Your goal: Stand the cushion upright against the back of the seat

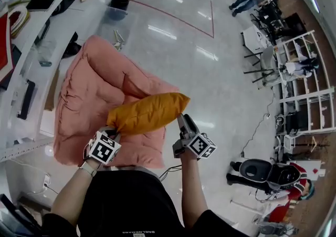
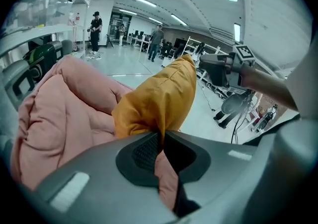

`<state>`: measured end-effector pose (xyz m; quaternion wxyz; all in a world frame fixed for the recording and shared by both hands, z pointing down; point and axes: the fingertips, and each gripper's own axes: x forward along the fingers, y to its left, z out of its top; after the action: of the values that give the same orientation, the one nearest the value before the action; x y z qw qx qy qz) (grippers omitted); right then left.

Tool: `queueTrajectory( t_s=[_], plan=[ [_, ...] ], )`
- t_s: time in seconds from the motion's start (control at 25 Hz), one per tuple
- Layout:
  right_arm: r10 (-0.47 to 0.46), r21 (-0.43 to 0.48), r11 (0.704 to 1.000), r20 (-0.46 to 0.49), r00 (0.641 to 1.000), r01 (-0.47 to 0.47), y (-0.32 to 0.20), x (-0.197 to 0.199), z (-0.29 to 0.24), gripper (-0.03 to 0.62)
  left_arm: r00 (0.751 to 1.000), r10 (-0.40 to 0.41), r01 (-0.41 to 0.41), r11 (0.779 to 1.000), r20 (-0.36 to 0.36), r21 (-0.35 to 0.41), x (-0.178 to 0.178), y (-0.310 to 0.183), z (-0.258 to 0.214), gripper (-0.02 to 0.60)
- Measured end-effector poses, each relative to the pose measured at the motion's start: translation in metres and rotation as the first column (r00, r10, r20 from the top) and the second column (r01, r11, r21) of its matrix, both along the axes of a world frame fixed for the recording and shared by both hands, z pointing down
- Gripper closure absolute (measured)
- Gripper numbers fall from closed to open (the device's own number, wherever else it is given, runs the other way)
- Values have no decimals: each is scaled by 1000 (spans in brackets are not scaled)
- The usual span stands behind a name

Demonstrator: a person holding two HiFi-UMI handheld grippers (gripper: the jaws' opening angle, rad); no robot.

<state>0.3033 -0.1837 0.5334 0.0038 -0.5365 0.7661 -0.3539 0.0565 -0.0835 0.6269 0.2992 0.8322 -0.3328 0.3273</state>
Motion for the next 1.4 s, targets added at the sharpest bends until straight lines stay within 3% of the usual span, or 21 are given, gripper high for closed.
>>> queueTrajectory(
  t_s=[0.04,0.28,0.44,0.64,0.8,1.12,1.24,1.4],
  plan=[
    [-17,-7,1000,16,1000,17,-5,-3,3,329,1000,-3,3,1000,5,-1,0,3,0,535],
    [-41,-48,998,-30,999,40,-26,-9,28,306,1000,2,-2,1000,16,-18,5,23,2,535],
    [-66,-56,996,-63,996,62,-29,-14,42,358,1000,0,0,1000,19,-14,5,31,5,534],
    [-81,-76,994,-108,991,73,-21,-18,56,478,1000,-2,2,1000,22,-16,8,41,10,538],
    [-84,-58,995,-135,987,77,-21,-13,48,534,999,20,-21,999,37,28,16,42,2,543],
    [-114,65,990,-164,980,126,-52,-4,-21,554,995,100,-99,988,-3,122,50,39,-62,549],
    [-174,115,973,-195,965,199,-74,-19,-59,556,992,117,-109,980,-44,168,61,39,-87,548],
    [-301,85,940,-250,920,330,-101,-52,-90,556,988,101,-78,980,-120,181,68,38,-115,549]
  ],
)
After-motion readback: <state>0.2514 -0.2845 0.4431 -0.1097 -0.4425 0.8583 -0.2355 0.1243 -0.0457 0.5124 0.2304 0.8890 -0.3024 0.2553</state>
